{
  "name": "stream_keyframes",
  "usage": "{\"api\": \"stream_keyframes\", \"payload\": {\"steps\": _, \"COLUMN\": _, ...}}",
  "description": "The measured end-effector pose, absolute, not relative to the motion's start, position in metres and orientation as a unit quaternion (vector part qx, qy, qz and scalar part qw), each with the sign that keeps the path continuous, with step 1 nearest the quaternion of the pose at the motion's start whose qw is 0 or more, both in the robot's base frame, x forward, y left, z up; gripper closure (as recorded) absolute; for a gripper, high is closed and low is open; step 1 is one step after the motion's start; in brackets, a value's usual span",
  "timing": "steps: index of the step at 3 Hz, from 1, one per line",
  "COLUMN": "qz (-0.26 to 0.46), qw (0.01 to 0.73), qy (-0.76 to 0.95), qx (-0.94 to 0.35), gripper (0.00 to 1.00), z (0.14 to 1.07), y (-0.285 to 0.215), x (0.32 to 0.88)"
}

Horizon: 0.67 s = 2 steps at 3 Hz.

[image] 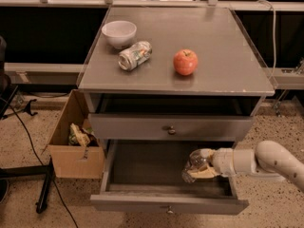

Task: Place water bottle into middle drawer

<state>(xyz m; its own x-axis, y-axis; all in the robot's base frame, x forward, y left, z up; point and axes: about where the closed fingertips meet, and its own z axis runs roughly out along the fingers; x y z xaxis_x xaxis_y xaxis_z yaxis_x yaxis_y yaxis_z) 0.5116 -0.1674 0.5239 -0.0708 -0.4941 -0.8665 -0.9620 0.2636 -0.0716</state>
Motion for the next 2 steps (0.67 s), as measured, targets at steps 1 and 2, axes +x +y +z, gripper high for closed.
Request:
{"api": "stream_keyframes", "payload": {"steps": 1, "qz": 0.272, "qw": 0.418, "qy": 0.667, "qx": -0.554, "gripper": 1.00, "z": 0.498, "y": -0.161, "x": 0.518}}
{"api": "stream_keyframes", "payload": {"steps": 2, "qz": 0.261, "qw": 0.418, "qy": 0.660, "qx": -0.567, "gripper": 1.00, "z": 0.475, "y": -0.155, "x": 0.523}}
